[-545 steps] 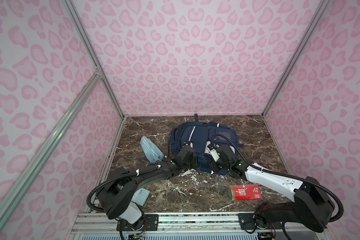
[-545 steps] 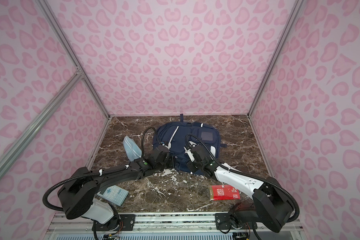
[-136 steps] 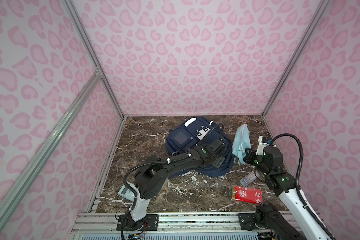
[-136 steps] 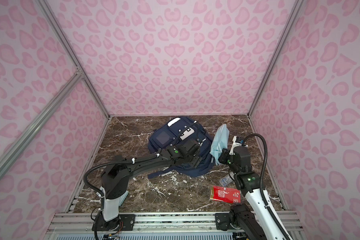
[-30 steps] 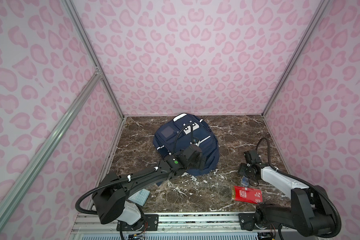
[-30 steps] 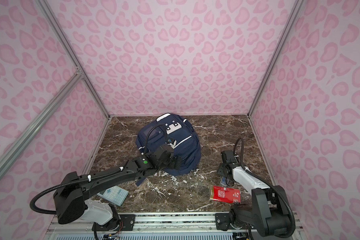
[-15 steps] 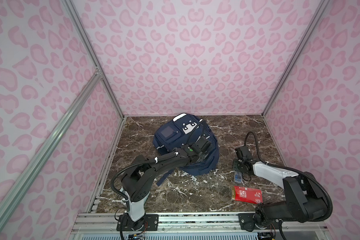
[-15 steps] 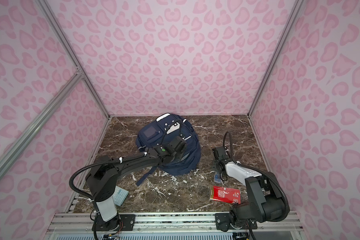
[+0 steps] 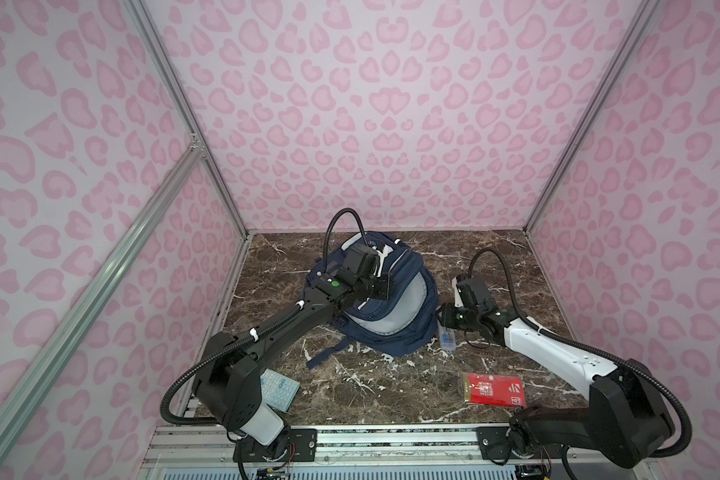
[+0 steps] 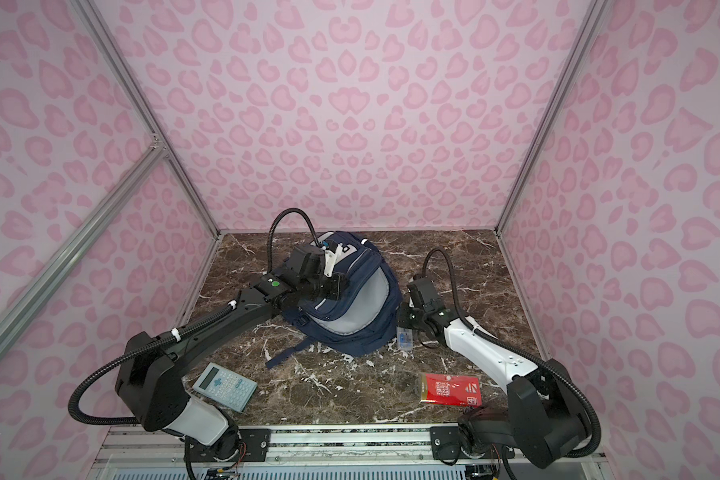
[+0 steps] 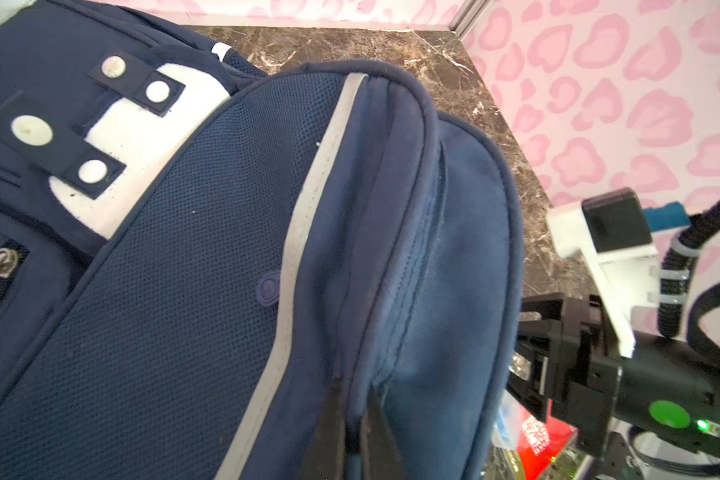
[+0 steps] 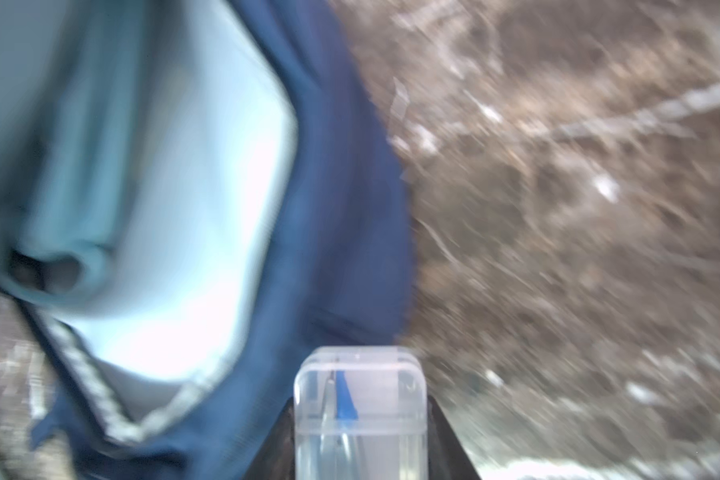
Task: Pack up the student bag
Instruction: 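Insert the pencil box into the pocket with right gripper while left holds it open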
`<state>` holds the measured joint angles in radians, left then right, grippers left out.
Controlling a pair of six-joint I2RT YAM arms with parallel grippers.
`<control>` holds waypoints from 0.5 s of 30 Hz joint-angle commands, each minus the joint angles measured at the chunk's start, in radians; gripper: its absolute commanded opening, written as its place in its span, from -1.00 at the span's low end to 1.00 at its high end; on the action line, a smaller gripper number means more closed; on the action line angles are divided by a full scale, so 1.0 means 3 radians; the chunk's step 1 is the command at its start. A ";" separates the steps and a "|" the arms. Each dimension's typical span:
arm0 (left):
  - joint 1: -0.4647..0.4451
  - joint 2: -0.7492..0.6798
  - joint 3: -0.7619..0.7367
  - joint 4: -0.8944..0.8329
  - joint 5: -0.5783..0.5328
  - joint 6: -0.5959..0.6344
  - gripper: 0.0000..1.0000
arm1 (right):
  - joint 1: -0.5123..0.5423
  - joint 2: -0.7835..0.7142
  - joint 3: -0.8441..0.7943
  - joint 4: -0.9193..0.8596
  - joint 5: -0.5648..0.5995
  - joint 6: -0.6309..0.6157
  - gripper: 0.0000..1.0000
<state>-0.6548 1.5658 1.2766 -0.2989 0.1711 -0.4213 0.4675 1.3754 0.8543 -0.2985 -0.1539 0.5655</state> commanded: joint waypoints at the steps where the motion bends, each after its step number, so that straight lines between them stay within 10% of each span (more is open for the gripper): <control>1: 0.0044 -0.0039 0.0035 0.0178 0.0260 -0.0158 -0.94 | 0.0107 0.0378 0.0359 0.0238 -0.0100 0.0176 -0.42; 15: 0.0270 0.0054 -0.0009 0.0344 0.0637 -0.0310 -0.93 | 0.0489 0.1891 0.1403 0.1304 -0.0139 0.1012 0.19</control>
<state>-0.5735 1.5867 1.2797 -0.2554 0.3443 -0.5072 0.6018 1.9320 1.2705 0.0315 -0.2150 0.8276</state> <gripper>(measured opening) 0.083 0.568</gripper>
